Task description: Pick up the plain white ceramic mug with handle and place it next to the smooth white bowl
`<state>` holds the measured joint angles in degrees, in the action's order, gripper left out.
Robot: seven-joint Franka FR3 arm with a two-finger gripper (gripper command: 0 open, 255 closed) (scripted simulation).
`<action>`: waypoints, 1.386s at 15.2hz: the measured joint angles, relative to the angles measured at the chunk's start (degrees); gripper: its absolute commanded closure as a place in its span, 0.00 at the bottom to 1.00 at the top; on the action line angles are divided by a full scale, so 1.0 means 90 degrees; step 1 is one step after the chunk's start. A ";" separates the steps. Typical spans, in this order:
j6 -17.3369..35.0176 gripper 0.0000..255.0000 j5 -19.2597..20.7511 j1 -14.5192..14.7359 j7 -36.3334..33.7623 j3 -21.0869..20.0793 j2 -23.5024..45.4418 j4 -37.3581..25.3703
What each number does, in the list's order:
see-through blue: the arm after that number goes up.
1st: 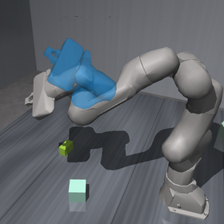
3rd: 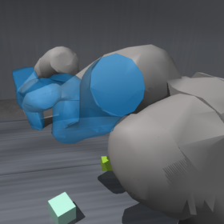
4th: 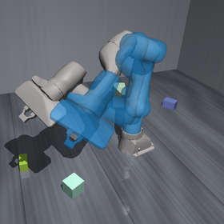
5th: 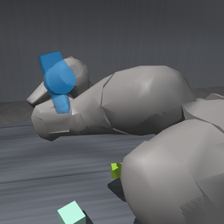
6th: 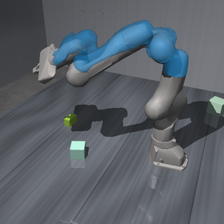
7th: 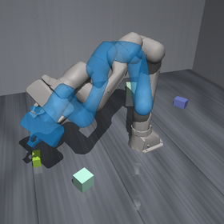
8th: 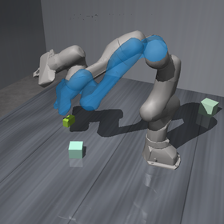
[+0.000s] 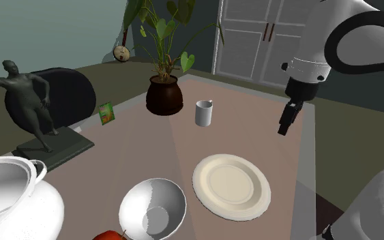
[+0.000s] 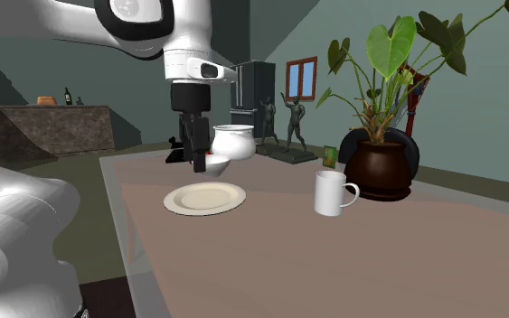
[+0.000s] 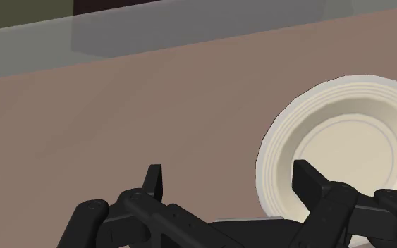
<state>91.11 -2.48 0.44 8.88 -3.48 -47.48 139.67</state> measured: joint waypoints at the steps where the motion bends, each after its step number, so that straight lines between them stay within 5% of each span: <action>1: 0.0000 0.00 0.0000 0.0000 0.0000 0.0000 0.0000 0.0000; 11: 0.0671 0.00 0.0309 0.0090 0.0663 -0.0017 0.2566 -0.1618; 21: 0.0547 0.00 0.0703 0.0260 0.1152 -0.0233 0.5403 -0.4272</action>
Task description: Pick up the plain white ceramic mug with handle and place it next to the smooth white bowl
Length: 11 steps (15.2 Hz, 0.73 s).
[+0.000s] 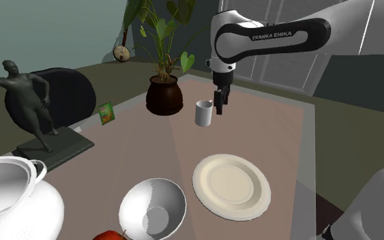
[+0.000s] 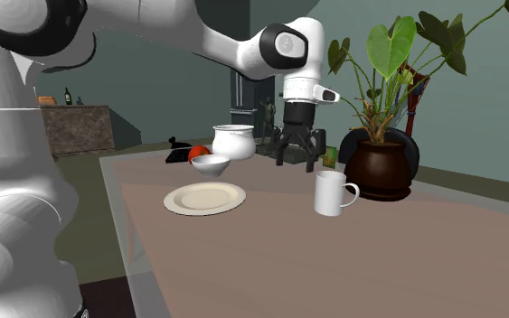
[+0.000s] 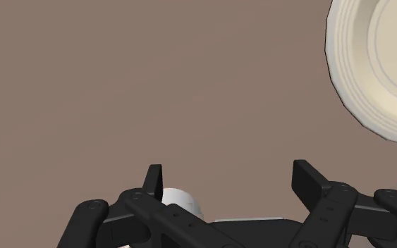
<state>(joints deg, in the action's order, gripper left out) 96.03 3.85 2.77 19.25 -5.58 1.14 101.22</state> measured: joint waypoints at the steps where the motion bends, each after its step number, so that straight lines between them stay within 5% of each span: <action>1: -0.0050 0.00 0.0052 0.0025 0.0042 -0.0023 0.0303 -0.0320; 7: -0.0652 0.00 0.0373 0.0230 0.0333 -0.0134 0.2036 -0.2466; 11: -0.0454 0.00 0.0410 0.0235 0.0367 -0.0136 0.2182 -0.2390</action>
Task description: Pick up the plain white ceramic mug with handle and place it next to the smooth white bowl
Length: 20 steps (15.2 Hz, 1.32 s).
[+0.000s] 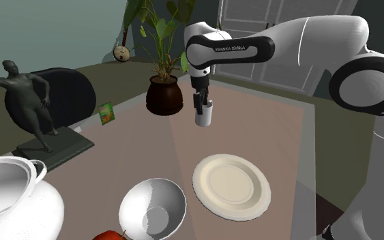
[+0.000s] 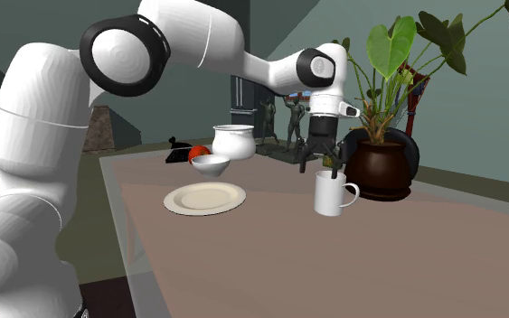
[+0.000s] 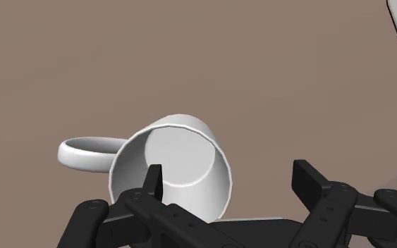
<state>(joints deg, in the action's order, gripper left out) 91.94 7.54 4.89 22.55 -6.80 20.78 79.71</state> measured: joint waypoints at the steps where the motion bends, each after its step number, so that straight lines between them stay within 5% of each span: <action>1: 0.0088 0.00 0.0002 -0.0009 0.0003 0.0003 0.0003 0.0082; 10: 0.0396 0.00 0.0003 -0.0034 -0.0003 0.0011 -0.0038 0.0429; 11: 0.0396 1.00 0.0003 -0.0034 -0.0003 0.0011 -0.0038 0.0429; 20: 0.0396 1.00 0.0002 -0.0034 -0.0003 0.0010 -0.0038 0.0428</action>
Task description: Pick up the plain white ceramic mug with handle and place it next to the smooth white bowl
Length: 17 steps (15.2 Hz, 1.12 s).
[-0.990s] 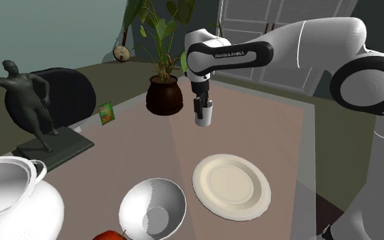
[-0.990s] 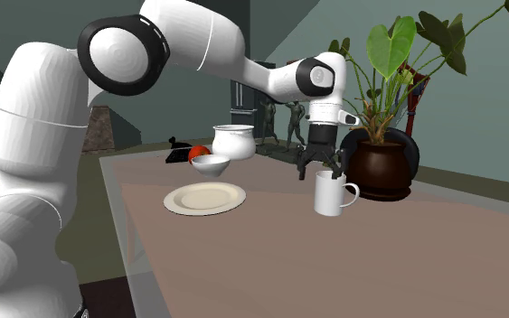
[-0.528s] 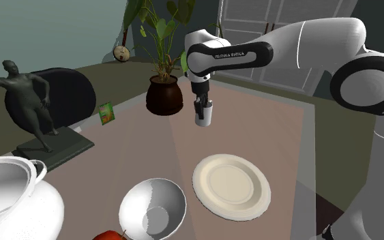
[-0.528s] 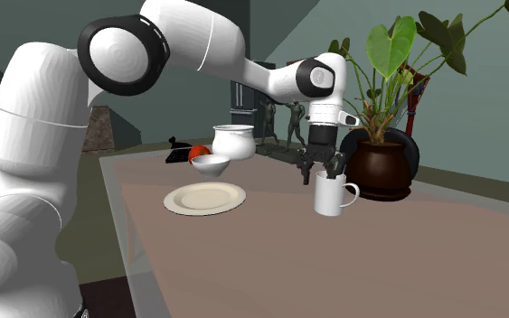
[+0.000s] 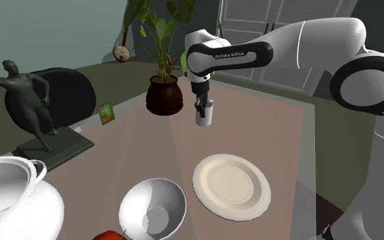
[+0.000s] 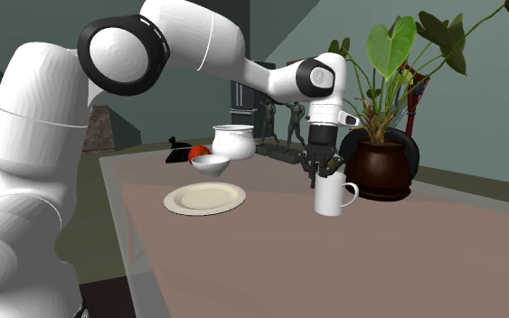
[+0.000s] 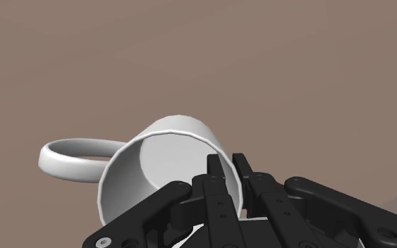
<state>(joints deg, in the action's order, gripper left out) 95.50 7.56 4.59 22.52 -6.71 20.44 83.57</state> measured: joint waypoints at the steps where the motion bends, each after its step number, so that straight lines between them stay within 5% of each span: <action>1: 0.0001 1.00 0.0000 0.0000 0.0000 0.0000 0.0000 0.0000; 17: -0.1345 1.00 0.0012 0.0061 0.0117 -0.0004 0.0146 -0.1497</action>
<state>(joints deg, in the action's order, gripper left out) 83.39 7.66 5.14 23.58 -6.75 21.75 70.09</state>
